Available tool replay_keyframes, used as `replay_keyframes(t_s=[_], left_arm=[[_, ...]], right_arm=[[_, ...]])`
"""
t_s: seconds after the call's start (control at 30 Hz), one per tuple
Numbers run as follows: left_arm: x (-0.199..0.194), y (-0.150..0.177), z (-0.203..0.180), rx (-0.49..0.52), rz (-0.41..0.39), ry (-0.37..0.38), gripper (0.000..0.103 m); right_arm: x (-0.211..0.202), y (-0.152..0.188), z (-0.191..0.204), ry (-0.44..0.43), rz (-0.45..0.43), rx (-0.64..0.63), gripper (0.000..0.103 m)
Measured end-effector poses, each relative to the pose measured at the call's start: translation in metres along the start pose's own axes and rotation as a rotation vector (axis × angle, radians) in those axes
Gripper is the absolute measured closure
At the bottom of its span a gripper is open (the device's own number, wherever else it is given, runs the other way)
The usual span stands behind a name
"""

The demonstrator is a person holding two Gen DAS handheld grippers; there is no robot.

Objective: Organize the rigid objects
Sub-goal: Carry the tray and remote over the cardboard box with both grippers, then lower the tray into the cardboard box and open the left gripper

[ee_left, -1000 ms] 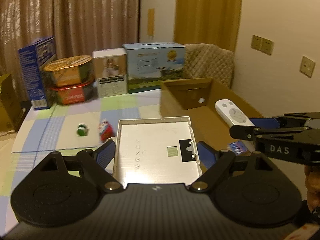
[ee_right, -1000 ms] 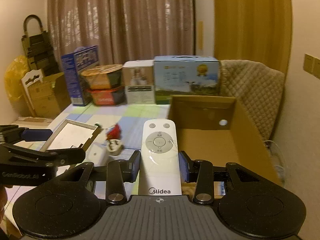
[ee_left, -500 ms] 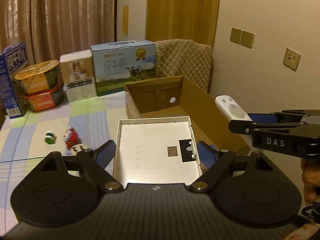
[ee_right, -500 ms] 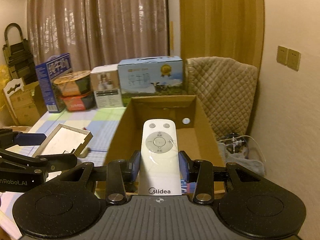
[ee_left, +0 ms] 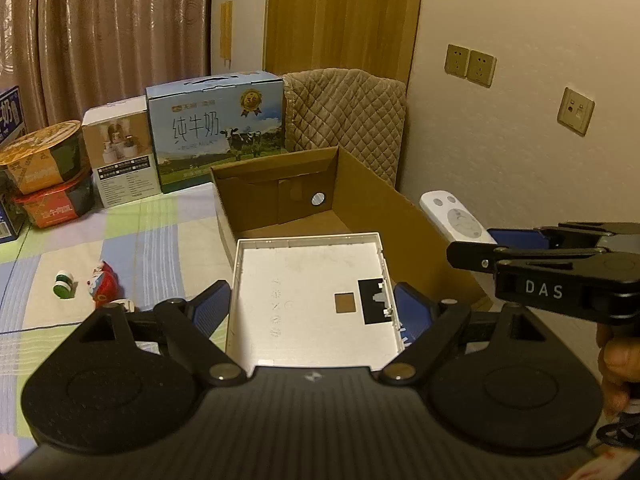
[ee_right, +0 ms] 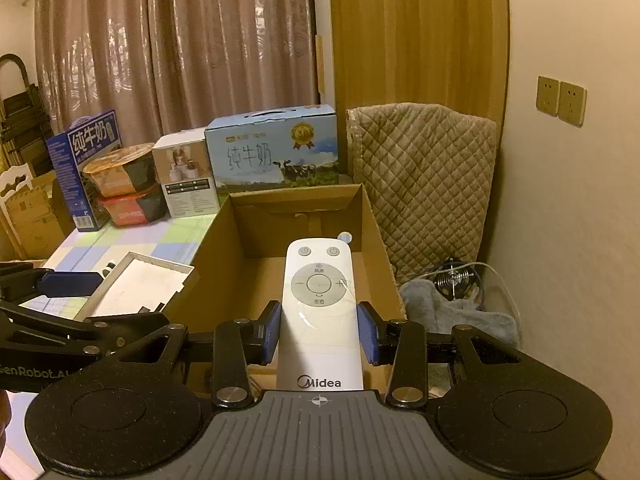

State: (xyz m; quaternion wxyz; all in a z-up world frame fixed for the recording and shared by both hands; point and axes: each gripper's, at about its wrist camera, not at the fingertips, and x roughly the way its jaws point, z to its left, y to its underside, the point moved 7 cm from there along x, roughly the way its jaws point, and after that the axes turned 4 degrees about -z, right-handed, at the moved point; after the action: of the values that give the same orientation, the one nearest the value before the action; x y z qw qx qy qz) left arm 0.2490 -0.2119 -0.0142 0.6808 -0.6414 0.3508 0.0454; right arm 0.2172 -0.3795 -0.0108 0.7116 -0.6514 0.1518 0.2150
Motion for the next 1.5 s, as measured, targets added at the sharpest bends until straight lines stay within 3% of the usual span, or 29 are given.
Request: replay_keyframes(t_s=[0.6,0.7,1.5], left_arm=[[0.040,-0.011,-0.007,0.023,0.036,0.045,0.017],[0.043,-0.009,-0.007,0.027,0.036,0.035,0.012],[0.012,-0.008,0.027,-0.002,0.011,-0.029,0.012]], right_arm=[[0.019,-0.003,-0.018,0.013,0.011,0.055,0.065],[0.019,-0.001,-0.021,0.018,0.013,0.059,0.065],[0.017,-0.003,-0.007,-0.005,0.015,0.055,0.065]])
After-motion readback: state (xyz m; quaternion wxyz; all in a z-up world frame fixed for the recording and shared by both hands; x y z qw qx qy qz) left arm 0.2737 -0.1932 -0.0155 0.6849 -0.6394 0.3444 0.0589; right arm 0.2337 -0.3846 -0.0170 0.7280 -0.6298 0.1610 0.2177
